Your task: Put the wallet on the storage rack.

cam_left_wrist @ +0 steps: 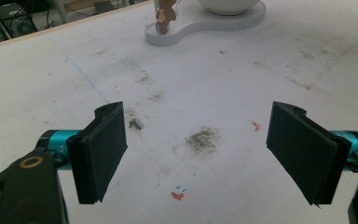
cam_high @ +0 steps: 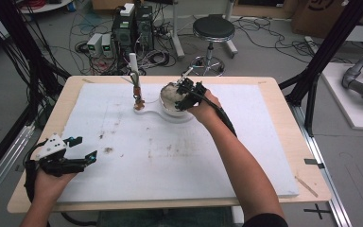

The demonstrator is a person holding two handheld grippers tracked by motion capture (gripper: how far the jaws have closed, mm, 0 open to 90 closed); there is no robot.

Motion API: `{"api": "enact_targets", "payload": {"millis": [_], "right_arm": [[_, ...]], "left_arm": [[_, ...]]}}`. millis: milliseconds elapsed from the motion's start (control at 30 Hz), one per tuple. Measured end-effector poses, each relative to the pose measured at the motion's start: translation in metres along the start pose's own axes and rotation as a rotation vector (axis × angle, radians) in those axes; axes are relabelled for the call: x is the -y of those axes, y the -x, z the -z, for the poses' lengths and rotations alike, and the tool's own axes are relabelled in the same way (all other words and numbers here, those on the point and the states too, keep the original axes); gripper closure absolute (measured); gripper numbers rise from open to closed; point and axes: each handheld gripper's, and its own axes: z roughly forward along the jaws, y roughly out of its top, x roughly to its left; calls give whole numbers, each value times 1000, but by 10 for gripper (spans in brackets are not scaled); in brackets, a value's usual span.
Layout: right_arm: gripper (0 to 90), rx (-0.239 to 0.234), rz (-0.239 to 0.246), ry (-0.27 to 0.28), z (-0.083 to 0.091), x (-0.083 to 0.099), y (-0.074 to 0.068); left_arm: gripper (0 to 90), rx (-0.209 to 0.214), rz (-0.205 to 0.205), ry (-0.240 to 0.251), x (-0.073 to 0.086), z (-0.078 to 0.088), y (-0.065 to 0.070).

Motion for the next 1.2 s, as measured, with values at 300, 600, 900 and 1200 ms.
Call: {"api": "enact_targets", "payload": {"millis": [300,600,900,1200], "right_arm": [[345,5,-21,-29,-8,1,2],[281,31,-27,47,12,5,6],[239,13,-74,114,40,28,8],[221,-3,-123,167,64,64,11]], "left_arm": [[199,-1,-3,-3,0,0,1],[199,-1,-2,-2,0,0,1],[199,10,-9,-1,-3,-5,3],[199,32,-20,-1,-9,-17,4]]}}
